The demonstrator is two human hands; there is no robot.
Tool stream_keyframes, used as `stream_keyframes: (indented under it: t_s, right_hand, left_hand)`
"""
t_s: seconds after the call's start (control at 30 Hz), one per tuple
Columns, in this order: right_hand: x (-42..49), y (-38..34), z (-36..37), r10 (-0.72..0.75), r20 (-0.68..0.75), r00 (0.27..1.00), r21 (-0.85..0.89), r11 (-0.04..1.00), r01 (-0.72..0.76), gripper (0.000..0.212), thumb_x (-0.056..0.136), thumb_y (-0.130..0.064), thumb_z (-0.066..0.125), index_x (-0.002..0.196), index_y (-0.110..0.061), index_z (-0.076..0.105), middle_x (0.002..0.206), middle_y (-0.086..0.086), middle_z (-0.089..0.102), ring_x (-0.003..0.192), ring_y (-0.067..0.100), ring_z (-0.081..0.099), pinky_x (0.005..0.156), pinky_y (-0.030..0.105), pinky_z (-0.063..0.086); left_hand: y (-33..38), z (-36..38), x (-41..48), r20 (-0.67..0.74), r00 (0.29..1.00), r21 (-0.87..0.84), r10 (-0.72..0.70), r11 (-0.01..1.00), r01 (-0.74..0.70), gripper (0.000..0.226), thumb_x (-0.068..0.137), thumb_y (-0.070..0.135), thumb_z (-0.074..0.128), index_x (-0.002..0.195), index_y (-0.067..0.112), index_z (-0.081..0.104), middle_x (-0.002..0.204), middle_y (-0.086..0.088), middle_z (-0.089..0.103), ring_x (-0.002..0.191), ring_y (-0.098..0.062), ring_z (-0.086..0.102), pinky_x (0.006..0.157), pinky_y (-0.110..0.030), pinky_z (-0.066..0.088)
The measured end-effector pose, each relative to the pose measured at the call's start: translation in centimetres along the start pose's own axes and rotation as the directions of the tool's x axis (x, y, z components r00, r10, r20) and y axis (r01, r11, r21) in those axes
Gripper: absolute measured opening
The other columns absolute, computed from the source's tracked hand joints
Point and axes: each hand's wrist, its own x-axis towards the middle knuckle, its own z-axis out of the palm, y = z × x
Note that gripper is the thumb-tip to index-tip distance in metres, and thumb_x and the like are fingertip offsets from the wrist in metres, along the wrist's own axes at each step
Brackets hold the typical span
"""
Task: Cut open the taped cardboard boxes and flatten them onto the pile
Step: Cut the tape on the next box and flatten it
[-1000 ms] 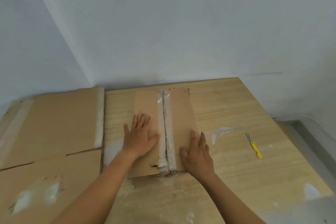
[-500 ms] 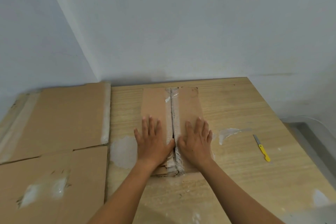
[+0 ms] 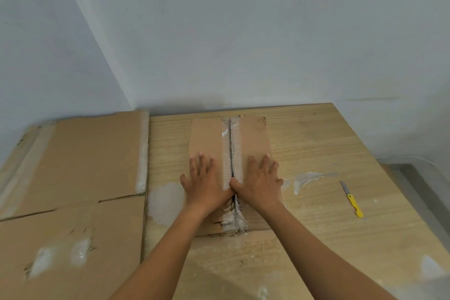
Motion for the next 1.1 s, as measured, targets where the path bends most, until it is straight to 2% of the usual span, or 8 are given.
stream_keyframes:
  t_s: [0.2,0.37,0.53,0.73,0.83,1.0,1.07,1.1]
  right_hand:
    - [0.3,0.6,-1.9,-0.009,0.010,1.000,0.265,0.964,0.006,0.077,0.077,-0.053,0.057,0.141,-0.020,0.030,0.145,0.009,0.027,0.134,0.034,0.021,0.101,0.056,0.035]
    - [-0.2,1.8,-3.5,-0.076,-0.032,0.997,0.442,0.893,0.082,0.073,0.085,-0.048,0.059,0.146,-0.018,0.032,0.148,0.004,0.036,0.136,0.024,0.031,0.108,0.039,0.032]
    - [-0.7,3.6,-5.6,-0.094,-0.048,0.994,0.645,0.757,0.103,0.054,0.089,-0.041,0.060,0.139,-0.027,0.047,0.144,-0.005,0.045,0.131,0.016,0.042,0.104,0.028,0.034]
    - [-1.2,4.9,-7.5,-0.109,-0.057,0.992,0.652,0.748,0.120,0.044,0.093,-0.034,0.057,0.136,-0.028,0.050,0.134,0.001,0.056,0.115,0.013,0.056,0.099,0.037,0.048]
    - [-1.7,5.2,-8.5,-0.128,-0.113,0.985,0.544,0.822,0.169,0.042,0.097,-0.027,0.050,0.139,-0.023,0.047,0.132,0.000,0.058,0.114,0.014,0.057,0.089,0.025,0.048]
    - [-2.1,6.0,-9.5,-0.142,-0.218,0.966,0.370,0.903,0.216,0.046,0.100,-0.016,0.040,0.145,-0.021,0.036,0.107,0.009,0.067,0.065,0.020,0.058,0.060,0.029,0.045]
    - [-1.5,6.9,-9.7,-0.146,-0.205,0.968,0.241,0.951,0.194,0.048,0.100,-0.012,0.037,0.147,-0.018,0.032,0.088,0.011,0.066,0.058,0.019,0.051,0.052,0.030,0.038]
    - [-1.1,7.4,-9.8,-0.145,-0.199,0.969,0.178,0.967,0.182,0.048,0.099,-0.010,0.035,0.146,-0.019,0.032,0.080,0.010,0.063,0.058,0.019,0.050,0.049,0.029,0.034]
  left_hand:
    - [0.2,-1.5,0.1,-0.048,0.999,-0.282,-0.017,0.960,0.003,0.097,0.081,0.061,0.059,0.154,0.024,0.007,0.161,0.004,-0.011,0.146,-0.017,-0.016,0.116,-0.053,0.003]
    - [-0.6,-3.7,-0.9,-0.101,0.995,-0.615,0.004,0.785,-0.066,0.078,0.087,0.037,0.063,0.152,0.026,0.021,0.160,0.006,0.012,0.146,-0.013,0.011,0.119,-0.042,0.019]
    - [-1.6,-6.0,-2.5,-0.159,0.986,-0.677,0.039,0.723,-0.138,0.059,0.092,0.027,0.059,0.146,0.031,0.036,0.150,0.011,0.036,0.138,-0.011,0.033,0.111,-0.033,0.030]
    - [-2.4,-7.7,-4.3,-0.262,0.961,-0.603,0.083,0.764,-0.230,0.054,0.094,0.014,0.056,0.144,0.027,0.039,0.144,0.008,0.045,0.127,0.000,0.042,0.105,-0.021,0.034]
    - [-3.0,-8.6,-4.8,-0.289,0.954,-0.469,0.079,0.857,-0.213,0.055,0.098,0.014,0.049,0.149,0.024,0.031,0.141,0.003,0.048,0.125,-0.006,0.047,0.098,-0.018,0.033]
    - [-4.9,-9.4,-4.7,-0.292,0.954,-0.132,0.069,0.985,-0.112,0.055,0.101,0.015,0.038,0.153,0.021,0.019,0.070,0.003,0.053,0.061,-0.014,0.050,0.053,-0.026,0.036]
    - [-5.3,-9.8,-4.8,-0.285,0.958,0.009,0.035,0.999,-0.034,0.056,0.102,0.015,0.034,0.153,0.020,0.013,0.085,-0.001,0.059,0.072,-0.015,0.056,0.055,-0.028,0.038]
    - [-5.5,-10.0,-4.8,-0.271,0.963,0.074,0.008,0.997,0.013,0.057,0.102,0.014,0.033,0.153,0.018,0.010,0.112,-0.006,0.060,0.094,-0.020,0.059,0.068,-0.031,0.045]
